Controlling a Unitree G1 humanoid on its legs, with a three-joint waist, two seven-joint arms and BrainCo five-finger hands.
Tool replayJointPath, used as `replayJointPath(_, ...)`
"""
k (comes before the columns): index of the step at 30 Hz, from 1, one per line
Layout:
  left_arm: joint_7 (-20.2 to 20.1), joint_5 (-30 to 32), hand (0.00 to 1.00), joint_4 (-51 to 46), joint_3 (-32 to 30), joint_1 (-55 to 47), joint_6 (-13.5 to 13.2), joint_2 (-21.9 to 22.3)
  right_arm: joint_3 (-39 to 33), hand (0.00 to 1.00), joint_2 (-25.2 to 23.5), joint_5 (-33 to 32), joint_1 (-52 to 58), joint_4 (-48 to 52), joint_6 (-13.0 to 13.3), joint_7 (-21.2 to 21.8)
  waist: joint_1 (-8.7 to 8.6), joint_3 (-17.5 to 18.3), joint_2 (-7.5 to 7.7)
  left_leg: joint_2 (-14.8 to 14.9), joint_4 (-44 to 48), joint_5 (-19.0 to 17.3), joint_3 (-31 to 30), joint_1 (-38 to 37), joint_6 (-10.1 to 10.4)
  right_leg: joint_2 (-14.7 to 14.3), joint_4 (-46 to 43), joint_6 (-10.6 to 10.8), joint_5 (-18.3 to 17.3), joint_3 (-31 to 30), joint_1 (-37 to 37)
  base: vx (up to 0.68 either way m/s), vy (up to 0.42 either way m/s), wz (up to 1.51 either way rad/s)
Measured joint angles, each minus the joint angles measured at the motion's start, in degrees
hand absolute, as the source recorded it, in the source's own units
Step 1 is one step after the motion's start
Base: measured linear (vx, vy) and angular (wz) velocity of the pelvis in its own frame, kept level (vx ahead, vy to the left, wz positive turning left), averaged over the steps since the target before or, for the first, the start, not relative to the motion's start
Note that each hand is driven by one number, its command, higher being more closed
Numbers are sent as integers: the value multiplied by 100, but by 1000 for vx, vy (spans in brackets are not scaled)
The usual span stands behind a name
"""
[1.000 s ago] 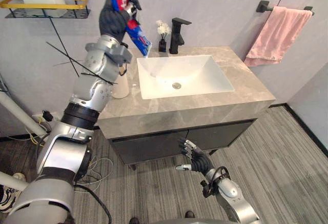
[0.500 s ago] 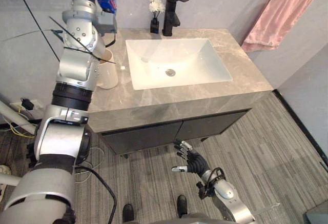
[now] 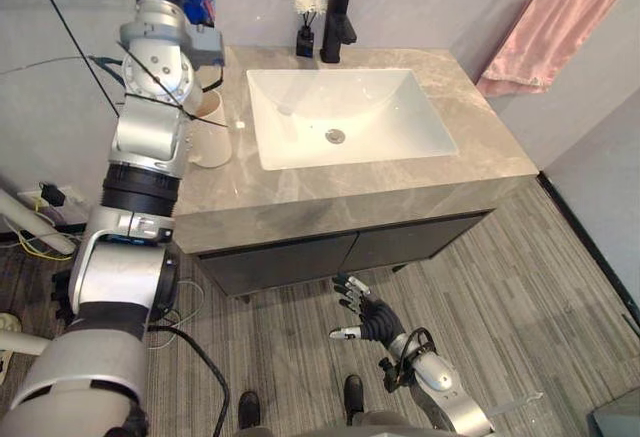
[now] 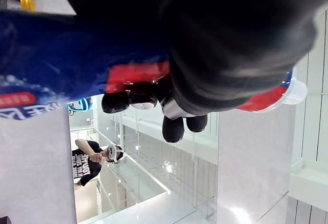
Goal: Organize washtable
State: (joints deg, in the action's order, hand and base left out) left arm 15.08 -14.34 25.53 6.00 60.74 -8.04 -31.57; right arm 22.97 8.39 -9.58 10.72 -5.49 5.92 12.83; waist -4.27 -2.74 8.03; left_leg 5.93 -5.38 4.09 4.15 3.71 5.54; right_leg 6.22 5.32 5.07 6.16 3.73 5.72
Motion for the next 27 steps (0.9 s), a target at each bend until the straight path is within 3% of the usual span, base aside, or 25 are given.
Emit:
replayJointPath(12,2,67,100,1,-20,-344,32,8,0,0,9,-2,-9,1,2,-8,53,-100,30,1,0,3,-81,56,0,-1,0,-14,-9,80,9,-6,-2,3)
replayJointPath(18,0,105,100,6,-40,-360,67,64,4,0,4,9,-10,4,13,-8,67,-192,164,1,1,3,-91,122,0,-1,-1,-14,-9,87,65,-2,0,1)
replayJointPath(27,13,104,100,5,-206,-356,35,119,-1,0,-11,12,-31,24,23,-17,92,-250,230,5,2,0,-99,184,2,-3,-1,-16,-10,93,124,-4,-1,0)
